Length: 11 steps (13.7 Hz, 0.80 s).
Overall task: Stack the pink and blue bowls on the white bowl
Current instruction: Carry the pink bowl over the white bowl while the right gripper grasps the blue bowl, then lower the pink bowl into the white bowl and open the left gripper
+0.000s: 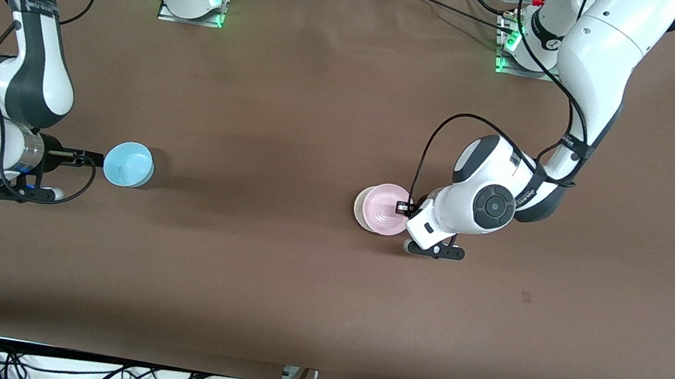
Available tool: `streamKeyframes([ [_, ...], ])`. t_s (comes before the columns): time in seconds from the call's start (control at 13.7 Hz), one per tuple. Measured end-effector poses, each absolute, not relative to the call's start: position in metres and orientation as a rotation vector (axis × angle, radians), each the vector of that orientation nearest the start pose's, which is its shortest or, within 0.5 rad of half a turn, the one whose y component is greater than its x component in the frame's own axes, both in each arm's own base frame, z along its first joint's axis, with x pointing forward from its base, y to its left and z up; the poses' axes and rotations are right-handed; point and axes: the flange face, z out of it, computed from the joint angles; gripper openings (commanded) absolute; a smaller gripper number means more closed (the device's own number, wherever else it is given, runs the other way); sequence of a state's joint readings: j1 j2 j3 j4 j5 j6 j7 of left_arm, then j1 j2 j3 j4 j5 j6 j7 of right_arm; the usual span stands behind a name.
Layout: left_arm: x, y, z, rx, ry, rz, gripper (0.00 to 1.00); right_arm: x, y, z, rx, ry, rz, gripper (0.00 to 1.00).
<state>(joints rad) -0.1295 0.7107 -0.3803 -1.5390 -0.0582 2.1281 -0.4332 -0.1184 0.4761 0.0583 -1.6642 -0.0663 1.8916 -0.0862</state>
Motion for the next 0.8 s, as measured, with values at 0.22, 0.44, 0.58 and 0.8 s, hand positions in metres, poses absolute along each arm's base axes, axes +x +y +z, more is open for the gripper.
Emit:
streamKeyframes([
  [0.22, 0.621, -0.317, 0.244, -3.351, -0.034, 0.355, 0.0, 0.634, -0.065, 0.286, -3.129, -0.019, 0.339, 1.0],
  [0.44, 0.618, -0.323, 0.241, -3.349, -0.029, 0.363, 0.0, 0.62, -0.076, 0.256, -3.082, 0.067, 0.276, 0.99],
  [0.58, 0.618, -0.323, 0.24, -3.348, -0.031, 0.365, 0.0, 0.611, -0.078, 0.241, -3.063, 0.102, 0.26, 0.99],
  [0.8, 0.617, -0.322, 0.237, -3.346, -0.033, 0.37, 0.0, 0.601, -0.082, 0.228, -3.036, 0.138, 0.275, 0.99],
])
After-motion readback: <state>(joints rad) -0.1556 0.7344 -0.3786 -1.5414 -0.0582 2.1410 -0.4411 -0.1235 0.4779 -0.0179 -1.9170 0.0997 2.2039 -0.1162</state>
